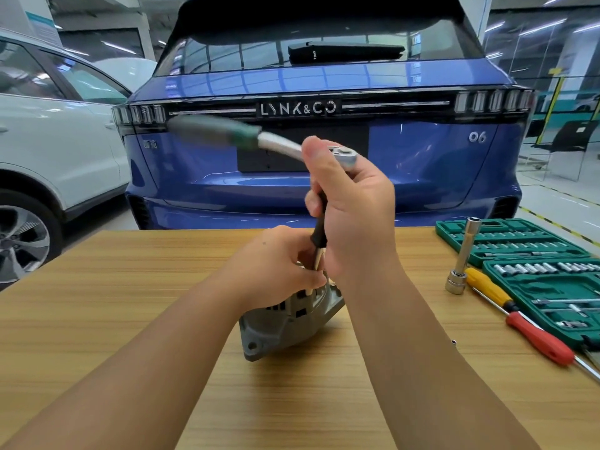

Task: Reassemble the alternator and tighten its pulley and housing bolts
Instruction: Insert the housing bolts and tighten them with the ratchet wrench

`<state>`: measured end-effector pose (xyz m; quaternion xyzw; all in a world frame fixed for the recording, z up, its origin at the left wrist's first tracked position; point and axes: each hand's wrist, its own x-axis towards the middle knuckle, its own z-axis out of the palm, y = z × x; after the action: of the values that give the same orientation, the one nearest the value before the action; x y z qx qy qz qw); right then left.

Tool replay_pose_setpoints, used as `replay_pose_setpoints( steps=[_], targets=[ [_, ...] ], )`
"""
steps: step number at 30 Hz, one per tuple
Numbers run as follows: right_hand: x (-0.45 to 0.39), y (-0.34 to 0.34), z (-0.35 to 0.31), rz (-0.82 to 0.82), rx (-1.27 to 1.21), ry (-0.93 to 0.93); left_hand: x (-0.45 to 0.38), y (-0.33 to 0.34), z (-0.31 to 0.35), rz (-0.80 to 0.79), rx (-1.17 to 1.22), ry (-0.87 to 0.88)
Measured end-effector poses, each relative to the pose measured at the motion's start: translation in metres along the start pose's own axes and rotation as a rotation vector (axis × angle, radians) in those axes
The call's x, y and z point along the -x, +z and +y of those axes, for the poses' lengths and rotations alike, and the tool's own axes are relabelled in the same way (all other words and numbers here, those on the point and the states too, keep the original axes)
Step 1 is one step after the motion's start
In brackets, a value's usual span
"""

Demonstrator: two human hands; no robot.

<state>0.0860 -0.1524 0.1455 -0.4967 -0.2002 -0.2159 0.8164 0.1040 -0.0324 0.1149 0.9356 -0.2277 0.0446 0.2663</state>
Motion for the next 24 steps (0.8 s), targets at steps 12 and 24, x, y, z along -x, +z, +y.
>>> replay_pose_setpoints(
  steps=[12,24],
  targets=[
    [0.007,0.008,0.009,-0.234,0.009,-0.220,0.003,-0.001,-0.005,0.036,0.075,-0.017],
    [0.006,0.002,0.000,-0.221,-0.074,0.009,-0.005,0.005,-0.017,0.055,0.086,-0.023]
  ],
)
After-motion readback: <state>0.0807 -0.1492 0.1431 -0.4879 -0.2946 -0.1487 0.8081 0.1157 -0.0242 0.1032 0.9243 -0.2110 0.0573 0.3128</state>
